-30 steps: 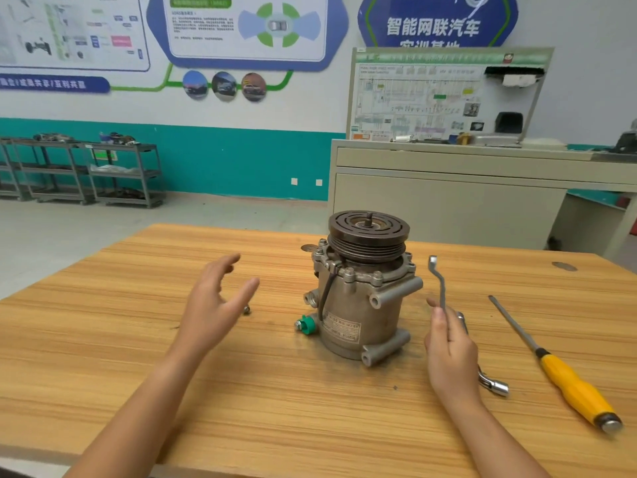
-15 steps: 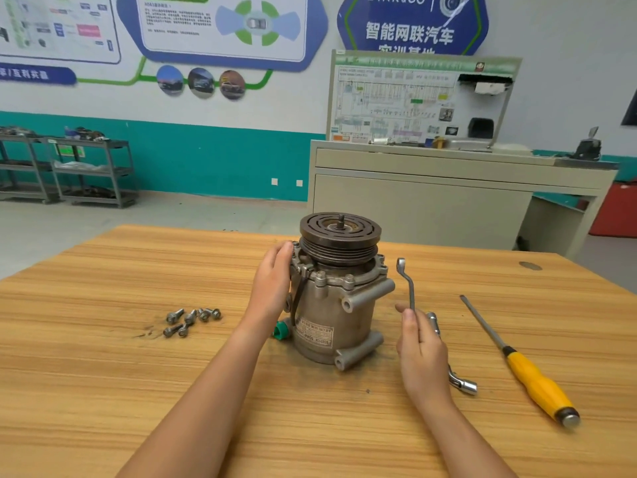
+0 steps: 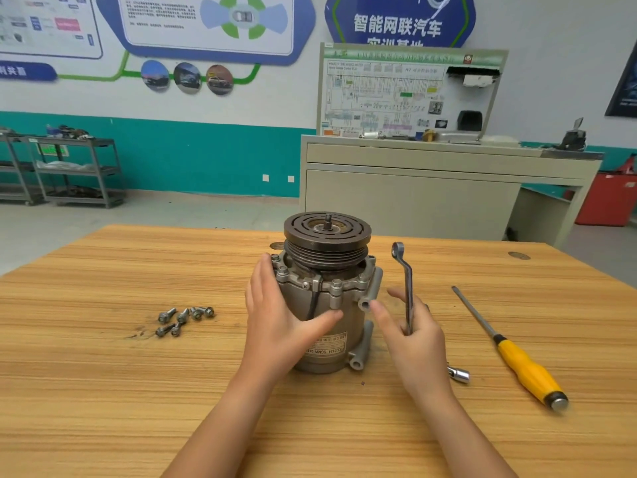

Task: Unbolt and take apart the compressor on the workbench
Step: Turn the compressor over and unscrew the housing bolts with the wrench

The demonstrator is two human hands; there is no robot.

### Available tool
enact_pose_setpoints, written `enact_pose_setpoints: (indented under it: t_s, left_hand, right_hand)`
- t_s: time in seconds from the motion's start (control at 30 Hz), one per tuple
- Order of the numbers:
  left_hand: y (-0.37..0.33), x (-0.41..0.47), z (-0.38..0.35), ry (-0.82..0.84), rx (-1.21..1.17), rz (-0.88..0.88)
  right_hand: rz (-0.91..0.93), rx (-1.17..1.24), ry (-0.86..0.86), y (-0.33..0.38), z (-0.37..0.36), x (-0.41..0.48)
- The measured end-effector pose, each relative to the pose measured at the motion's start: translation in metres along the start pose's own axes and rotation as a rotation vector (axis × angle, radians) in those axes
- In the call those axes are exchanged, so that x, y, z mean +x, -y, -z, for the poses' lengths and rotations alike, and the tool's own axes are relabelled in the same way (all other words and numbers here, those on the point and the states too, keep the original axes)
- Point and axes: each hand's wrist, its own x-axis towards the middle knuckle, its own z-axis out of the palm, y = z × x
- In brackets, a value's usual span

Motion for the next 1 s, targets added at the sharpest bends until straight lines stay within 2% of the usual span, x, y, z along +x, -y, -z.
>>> enact_pose_setpoints:
  t_s: [0.13,0.4,0.53,0.6,0.73,0.83,1.0]
  left_hand:
    - [0.004,0.002,-0.006,-0.050,0.019,-0.009]
    - [-0.013,0.000,-0.029,-0.168,0.060,-0.015]
    - [-0.006,-0.001,-0.025,-0.134,0.065,-0.010]
    - [-0.001,0.001,-0.017,-0.081,-0.060,-0.015]
    - [0.006,0.013,-0.006,-0.091,-0.250,0.025]
    - [0.012,0.022,-0.007,-0.091,-0.238,-0.016]
    - [0.020,0.030,-0.013,-0.109,-0.205,-0.114]
  right_hand:
    - [0.005,-0.029,0.075,0.002,-0.004,0.004]
    - [-0.015,-0.144,0.117,0.005,0.003,0.023]
    - [0.003,-0.290,0.218,0.012,0.025,0.026]
    - [0.064,-0.376,0.243,0.020,0.038,0.024]
    - [0.174,-0.710,0.272,0.038,0.060,0.021]
    - [0.245,-1.118,0.242,0.046,0.066,0.018]
    - [0.319,-1.515,0.317,0.068,0.061,0.022]
